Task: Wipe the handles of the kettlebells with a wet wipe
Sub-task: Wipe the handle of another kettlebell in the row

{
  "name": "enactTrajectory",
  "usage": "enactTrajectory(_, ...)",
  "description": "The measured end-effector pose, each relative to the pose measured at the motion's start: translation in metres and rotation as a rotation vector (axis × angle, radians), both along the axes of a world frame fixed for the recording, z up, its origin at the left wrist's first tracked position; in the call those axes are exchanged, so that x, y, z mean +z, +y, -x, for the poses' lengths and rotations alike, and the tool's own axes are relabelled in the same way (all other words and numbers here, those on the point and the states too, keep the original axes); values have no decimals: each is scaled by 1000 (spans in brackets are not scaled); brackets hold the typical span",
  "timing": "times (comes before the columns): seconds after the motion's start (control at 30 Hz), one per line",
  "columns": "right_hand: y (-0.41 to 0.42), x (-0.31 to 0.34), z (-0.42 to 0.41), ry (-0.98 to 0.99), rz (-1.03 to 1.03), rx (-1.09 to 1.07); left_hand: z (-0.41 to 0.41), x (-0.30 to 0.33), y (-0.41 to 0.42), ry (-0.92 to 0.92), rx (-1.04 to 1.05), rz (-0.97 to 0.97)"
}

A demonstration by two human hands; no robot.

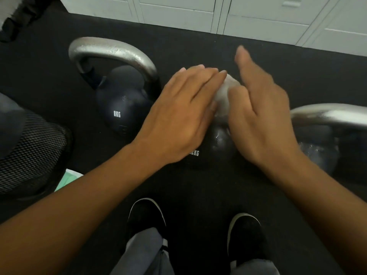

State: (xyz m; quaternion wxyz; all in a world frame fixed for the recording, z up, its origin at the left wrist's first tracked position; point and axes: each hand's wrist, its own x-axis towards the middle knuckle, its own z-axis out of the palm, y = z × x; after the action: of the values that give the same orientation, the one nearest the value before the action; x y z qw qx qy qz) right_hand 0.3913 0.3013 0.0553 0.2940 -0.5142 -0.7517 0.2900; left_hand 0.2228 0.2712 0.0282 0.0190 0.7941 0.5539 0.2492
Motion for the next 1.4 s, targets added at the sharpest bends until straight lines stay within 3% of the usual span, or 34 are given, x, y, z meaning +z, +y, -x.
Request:
enactTrajectory(0.17,-4,-19,-5,-57,46,-22,17,-1,-2,-136,148,-116)
enactTrajectory(0.37,-1,-24,0,-75,-17,-6,-4,-1,13,16,31,-82)
enactTrajectory(0.57,-2,-23,-2,-70,-26,2,5,-4,13,-78,130,-63)
enactTrajectory(0.83,-8,-31,-11,127,10,-12,-9,-19,-8,-74,145,-149)
enactTrajectory(1.0,-8,-29,-8,163,-41,-38,3,-27,-12,-248,259,-31)
enactTrajectory(1.17,-9,-28,-5,62,-48,-26,16,-25,-2,-328,239,14)
enactTrajectory(1.27,-10,-28,-3,9,-59,-19,10,-21,3,-265,149,-42)
enactTrajectory(1.4,-10,-29,-2,-21,-59,-24,3,-15,20,-206,197,-93)
